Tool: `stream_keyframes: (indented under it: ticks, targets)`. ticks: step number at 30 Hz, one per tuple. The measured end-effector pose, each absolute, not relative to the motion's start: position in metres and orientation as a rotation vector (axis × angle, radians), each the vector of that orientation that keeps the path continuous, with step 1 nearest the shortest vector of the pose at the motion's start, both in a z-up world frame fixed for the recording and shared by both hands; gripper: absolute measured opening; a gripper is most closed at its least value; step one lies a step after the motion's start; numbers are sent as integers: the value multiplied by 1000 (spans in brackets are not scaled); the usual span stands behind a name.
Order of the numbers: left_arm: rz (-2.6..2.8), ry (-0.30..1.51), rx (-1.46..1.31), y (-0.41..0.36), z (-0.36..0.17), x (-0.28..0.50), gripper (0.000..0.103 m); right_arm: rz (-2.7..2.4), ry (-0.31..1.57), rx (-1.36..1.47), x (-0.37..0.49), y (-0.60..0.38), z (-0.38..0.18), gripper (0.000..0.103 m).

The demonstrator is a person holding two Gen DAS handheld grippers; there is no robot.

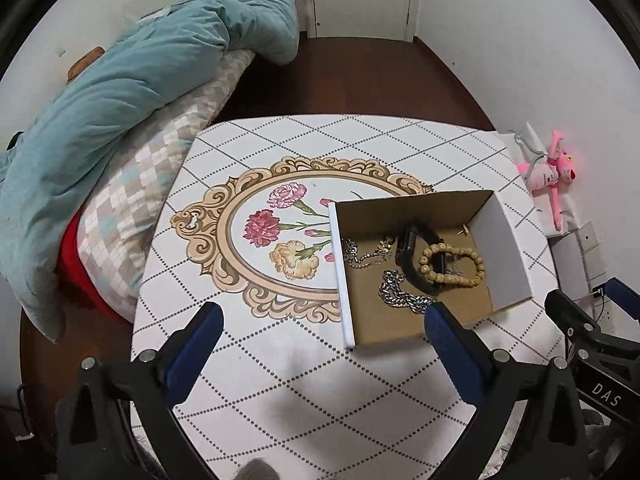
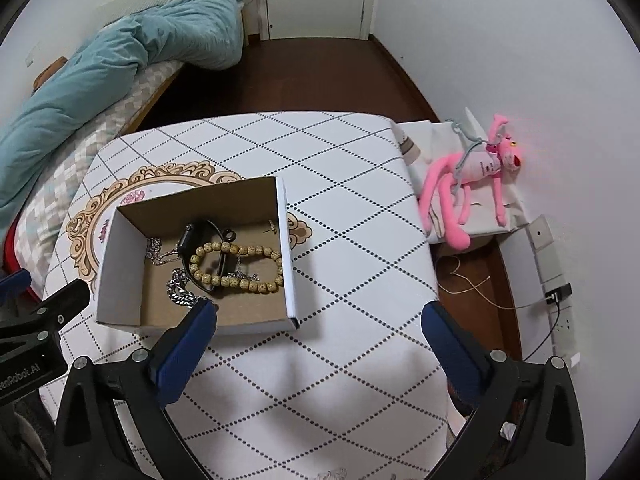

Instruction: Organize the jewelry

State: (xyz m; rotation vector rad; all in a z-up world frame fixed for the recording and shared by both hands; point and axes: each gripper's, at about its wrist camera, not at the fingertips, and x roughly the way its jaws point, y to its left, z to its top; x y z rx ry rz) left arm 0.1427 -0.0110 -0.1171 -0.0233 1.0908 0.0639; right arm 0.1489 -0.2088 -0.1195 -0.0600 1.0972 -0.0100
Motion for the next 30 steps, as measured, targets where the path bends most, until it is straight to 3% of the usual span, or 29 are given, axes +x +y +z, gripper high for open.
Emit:
stream_keyframes:
  ticks: [19, 30]
  targets:
    - [32, 891, -41, -6, 20, 48, 103, -54, 848, -34, 40, -207, 39, 103]
    - [7, 899, -49, -12, 49, 22, 103, -35, 780, -49, 2, -202, 96, 103]
